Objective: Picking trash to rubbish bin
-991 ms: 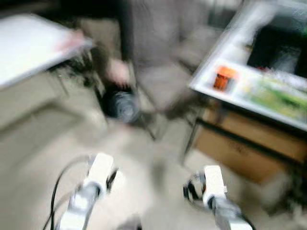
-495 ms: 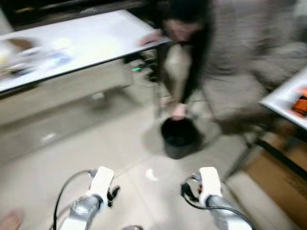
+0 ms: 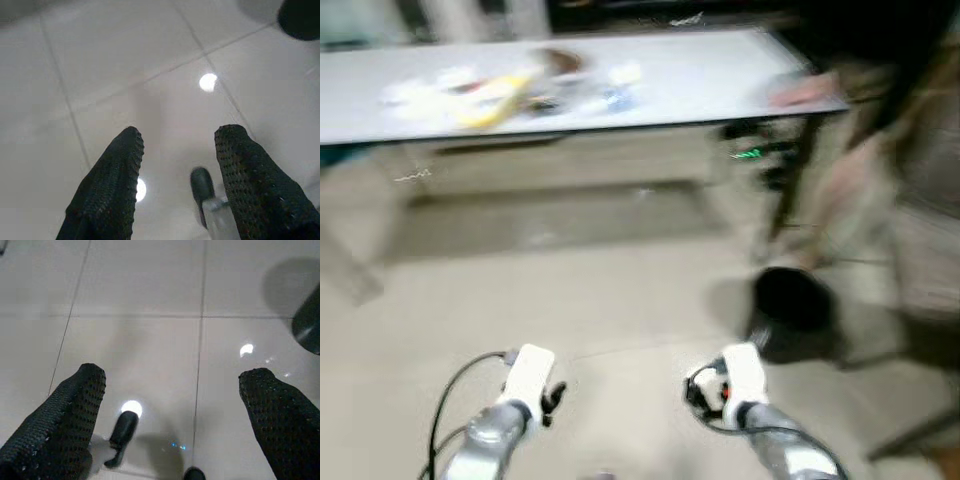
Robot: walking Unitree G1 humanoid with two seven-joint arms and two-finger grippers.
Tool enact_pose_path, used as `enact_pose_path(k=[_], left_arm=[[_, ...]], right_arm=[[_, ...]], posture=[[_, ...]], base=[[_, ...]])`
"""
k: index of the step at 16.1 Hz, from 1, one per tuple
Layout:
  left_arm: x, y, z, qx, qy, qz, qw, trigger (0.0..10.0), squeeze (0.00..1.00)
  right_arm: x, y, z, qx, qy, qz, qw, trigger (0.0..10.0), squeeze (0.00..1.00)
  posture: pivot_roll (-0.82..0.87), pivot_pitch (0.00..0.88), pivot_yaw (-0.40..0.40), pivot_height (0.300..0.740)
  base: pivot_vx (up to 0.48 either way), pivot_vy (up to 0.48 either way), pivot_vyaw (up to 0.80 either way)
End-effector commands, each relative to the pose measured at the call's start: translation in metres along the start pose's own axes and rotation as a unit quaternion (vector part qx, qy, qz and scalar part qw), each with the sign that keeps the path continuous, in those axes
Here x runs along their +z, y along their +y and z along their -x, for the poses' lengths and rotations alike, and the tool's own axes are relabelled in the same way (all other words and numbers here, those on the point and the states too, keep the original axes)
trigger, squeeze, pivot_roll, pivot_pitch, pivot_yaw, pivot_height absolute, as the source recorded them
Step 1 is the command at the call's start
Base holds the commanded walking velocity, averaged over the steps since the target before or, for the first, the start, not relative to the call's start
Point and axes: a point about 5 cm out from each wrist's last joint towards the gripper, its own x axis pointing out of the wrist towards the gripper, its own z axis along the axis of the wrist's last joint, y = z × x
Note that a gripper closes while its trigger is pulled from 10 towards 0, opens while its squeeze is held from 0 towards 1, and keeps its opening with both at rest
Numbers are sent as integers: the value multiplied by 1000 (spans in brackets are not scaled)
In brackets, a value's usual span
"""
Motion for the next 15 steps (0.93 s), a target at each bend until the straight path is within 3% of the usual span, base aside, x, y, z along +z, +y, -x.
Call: enact_pose_path(k=[1, 3, 6, 10, 11, 15], left_arm=[[4, 7, 2, 18, -12, -8, 1000, 10000, 0], [20, 15, 6, 59, -69, -3, 996, 10000, 0], [74, 19, 25, 61, -177, -6, 982, 10000, 0], [97, 20, 36, 61, -216, -17, 974, 10000, 0], [108, 17, 44, 59, -234, -13, 970, 10000, 0], [115, 15, 50, 50, -244, -24, 968, 10000, 0]], right_arm=[[6, 3, -1, 9, -8, -1, 1000, 10000, 0], [20, 3, 0, 15, -32, 8, 999, 10000, 0], [74, 11, 15, 36, -130, 33, 990, 10000, 0], [95, 7, 31, -7, -210, 21, 977, 10000, 0], [106, 11, 43, -8, -256, 19, 966, 10000, 0], [121, 21, 58, -10, -315, 32, 949, 10000, 0]], posture=[[-60, 41, 5, 740], [-56, 41, 1, 740], [-55, 42, 1, 740], [-53, 47, 3, 740], [-48, 48, 5, 740], [-50, 51, 6, 740]], base=[[0, 0, 800], [0, 0, 800], [0, 0, 800], [0, 0, 200], [270, 0, 0], [300, 0, 0]])
